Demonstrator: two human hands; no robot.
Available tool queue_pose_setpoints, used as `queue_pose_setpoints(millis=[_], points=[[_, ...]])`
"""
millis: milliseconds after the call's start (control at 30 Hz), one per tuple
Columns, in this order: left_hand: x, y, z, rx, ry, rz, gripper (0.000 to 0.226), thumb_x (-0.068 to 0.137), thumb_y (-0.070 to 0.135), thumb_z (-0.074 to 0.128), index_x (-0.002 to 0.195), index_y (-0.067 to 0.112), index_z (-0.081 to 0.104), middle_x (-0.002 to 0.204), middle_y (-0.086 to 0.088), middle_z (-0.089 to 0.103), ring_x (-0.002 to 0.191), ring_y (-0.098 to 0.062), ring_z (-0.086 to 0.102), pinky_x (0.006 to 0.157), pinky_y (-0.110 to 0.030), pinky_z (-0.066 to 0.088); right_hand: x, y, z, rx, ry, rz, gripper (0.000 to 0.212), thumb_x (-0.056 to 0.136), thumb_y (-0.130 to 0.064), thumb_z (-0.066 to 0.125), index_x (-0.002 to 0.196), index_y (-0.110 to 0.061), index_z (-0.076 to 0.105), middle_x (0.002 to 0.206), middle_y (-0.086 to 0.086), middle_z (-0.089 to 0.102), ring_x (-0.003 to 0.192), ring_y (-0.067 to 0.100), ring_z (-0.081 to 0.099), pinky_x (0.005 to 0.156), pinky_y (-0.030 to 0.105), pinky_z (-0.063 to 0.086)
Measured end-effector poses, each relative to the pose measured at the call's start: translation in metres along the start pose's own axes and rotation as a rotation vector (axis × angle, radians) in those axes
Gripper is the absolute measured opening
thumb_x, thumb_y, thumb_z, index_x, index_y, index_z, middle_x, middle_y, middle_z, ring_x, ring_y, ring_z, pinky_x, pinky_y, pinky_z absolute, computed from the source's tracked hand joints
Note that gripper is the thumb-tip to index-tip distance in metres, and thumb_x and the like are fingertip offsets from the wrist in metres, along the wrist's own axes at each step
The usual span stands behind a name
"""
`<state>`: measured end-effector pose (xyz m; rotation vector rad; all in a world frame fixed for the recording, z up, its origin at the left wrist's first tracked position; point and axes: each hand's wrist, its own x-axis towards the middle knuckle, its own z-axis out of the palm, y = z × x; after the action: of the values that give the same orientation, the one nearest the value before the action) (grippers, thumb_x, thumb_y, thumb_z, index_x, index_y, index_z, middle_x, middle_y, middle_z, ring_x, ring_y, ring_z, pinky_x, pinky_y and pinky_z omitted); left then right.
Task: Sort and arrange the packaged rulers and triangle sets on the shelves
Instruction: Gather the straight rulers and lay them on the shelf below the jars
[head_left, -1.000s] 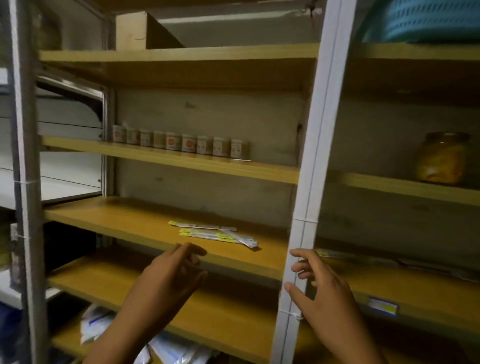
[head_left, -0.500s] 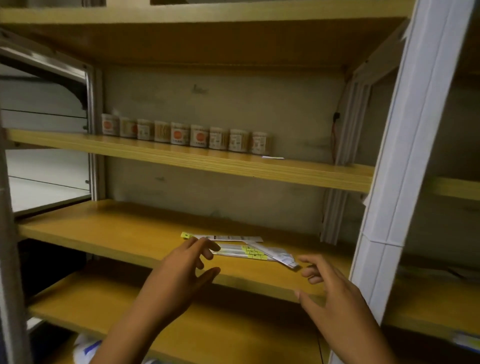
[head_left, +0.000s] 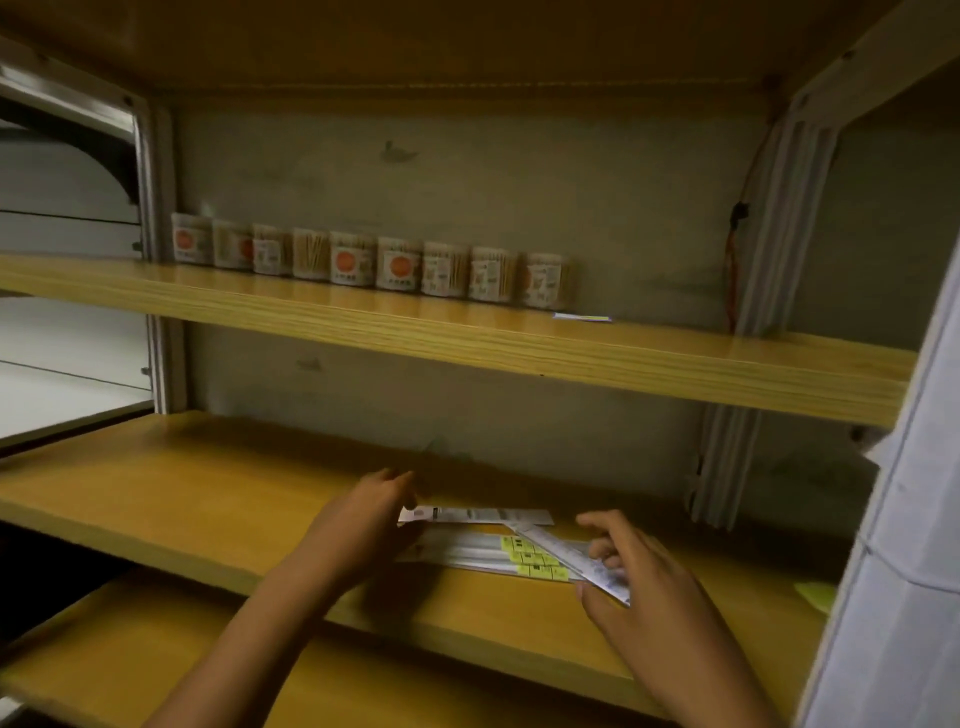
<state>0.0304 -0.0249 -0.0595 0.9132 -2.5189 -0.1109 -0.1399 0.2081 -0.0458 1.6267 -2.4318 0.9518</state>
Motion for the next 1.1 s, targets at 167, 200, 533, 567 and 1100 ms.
queue_pose_setpoints(millis=[167,200,533,567,1100], points=[[0.059,-0.041,0.026,0.117,-0.220,-0.040,0.037,0.088,0.029,0.062,0.123,0.021,0.056,0.127,-0.005,0.057,0.110,-0.023,0.059,0.091,-0.038,0.051,0.017,0.008,-0.004,-0.030,0.059,0.033,0.049,0.088,-0.028,0.068,0.124,-0.045,0.040,0.109,-0.024,0.050,0.102,-0.004,0.049,0.078,0.012,0.040],[0.065,-0.045,0.029,0.126,-0.259,-0.041,0.035,0.088,0.025,0.061,0.122,0.021,0.056,0.128,-0.004,0.058,0.108,-0.019,0.061,0.091,-0.035,0.052,0.019,0.009,-0.005,-0.033,0.070,0.047,0.048,0.088,-0.029,0.068,0.124,-0.045,0.040,0.109,-0.024,0.050,0.102,-0.004,0.049,0.077,0.011,0.038],[0.088,-0.050,0.024,-0.004,-0.513,-0.005,0.032,0.089,0.033,0.060,0.119,0.022,0.059,0.109,0.006,0.061,0.093,-0.011,0.056,0.076,-0.023,0.043,0.024,0.012,-0.004,-0.044,0.133,0.108,0.046,0.086,-0.028,0.070,0.120,-0.045,0.044,0.110,-0.025,0.051,0.102,-0.006,0.050,0.084,0.016,0.043],[0.088,-0.050,0.023,-0.006,-0.489,0.012,0.037,0.088,0.037,0.062,0.122,0.024,0.058,0.114,0.006,0.061,0.097,-0.011,0.056,0.080,-0.024,0.044,0.024,0.011,-0.004,-0.042,0.144,0.111,0.046,0.086,-0.028,0.070,0.119,-0.045,0.045,0.109,-0.026,0.051,0.101,-0.006,0.050,0.084,0.016,0.043],[0.051,-0.071,0.010,-0.552,-0.345,0.101,0.025,0.095,0.040,0.050,0.113,0.024,0.058,0.109,0.005,0.063,0.100,-0.008,0.059,0.087,-0.023,0.049,0.024,0.012,0.007,-0.052,0.169,0.152,0.036,0.086,-0.029,0.071,0.112,-0.043,0.050,0.103,-0.021,0.055,0.096,-0.004,0.053,0.080,0.019,0.045]])
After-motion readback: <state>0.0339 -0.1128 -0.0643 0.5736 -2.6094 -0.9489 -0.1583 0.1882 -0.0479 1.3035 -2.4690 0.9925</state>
